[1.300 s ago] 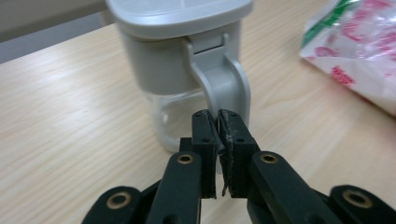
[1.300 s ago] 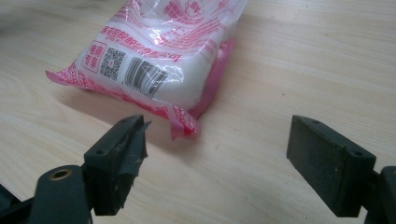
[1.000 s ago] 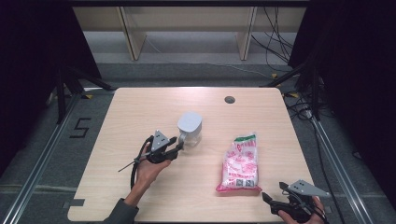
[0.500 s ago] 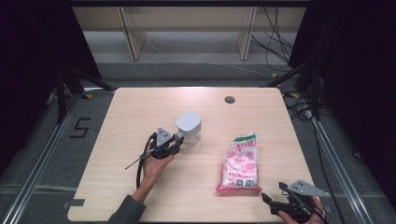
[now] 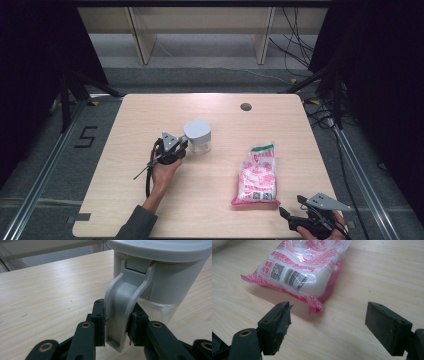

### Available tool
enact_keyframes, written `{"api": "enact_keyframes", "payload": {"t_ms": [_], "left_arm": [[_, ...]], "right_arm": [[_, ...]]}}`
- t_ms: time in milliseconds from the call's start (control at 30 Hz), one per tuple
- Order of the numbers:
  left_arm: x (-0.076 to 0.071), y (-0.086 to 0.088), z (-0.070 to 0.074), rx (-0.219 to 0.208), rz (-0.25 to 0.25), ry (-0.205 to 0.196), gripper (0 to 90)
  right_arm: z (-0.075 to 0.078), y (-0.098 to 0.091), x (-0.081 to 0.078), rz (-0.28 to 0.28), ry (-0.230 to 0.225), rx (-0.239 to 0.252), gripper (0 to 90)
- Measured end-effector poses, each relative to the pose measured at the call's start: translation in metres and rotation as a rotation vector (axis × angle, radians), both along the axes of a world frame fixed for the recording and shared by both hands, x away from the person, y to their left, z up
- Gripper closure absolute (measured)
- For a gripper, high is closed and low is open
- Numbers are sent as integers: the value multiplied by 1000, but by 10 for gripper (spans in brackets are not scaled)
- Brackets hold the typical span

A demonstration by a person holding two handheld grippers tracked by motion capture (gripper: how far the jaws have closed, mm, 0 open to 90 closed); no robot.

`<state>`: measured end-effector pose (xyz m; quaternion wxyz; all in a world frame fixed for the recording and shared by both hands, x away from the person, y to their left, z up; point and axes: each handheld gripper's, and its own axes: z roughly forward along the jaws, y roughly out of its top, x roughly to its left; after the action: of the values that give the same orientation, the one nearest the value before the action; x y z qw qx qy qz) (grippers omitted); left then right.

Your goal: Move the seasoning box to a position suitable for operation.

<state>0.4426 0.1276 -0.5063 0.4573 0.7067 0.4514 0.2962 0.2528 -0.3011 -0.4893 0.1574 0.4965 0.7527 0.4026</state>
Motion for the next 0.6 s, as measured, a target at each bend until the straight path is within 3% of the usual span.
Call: {"api": "enact_keyframes", "payload": {"t_ms": [33,133,167,200,233,367,400,533,600], "left_arm": [[-1,1,0,2,0,2,703],[-4,3,0,-6,-40,2,703],[-7,4,0,4,-57,-2,703],[-10,4,0,7,-74,-2,704],[-12,4,0,-1,-90,1,705],[-23,6,0,-2,-151,-1,705],[-25,7,0,0,-166,0,705],[-36,9,0,-1,-210,-1,705],[-41,11,-1,-3,-226,-5,704]], "right_arm": [[-1,-2,2,23,-34,-21,213],[-1,-1,1,20,-19,-12,213],[-1,-3,3,40,-55,-40,213],[-1,-3,3,46,-53,-48,213],[0,0,1,31,-14,-14,214],[-1,0,3,53,-41,-36,213],[0,2,0,27,-16,-20,213],[0,1,1,36,-8,-19,213],[-1,0,3,60,-42,-40,214]]}}
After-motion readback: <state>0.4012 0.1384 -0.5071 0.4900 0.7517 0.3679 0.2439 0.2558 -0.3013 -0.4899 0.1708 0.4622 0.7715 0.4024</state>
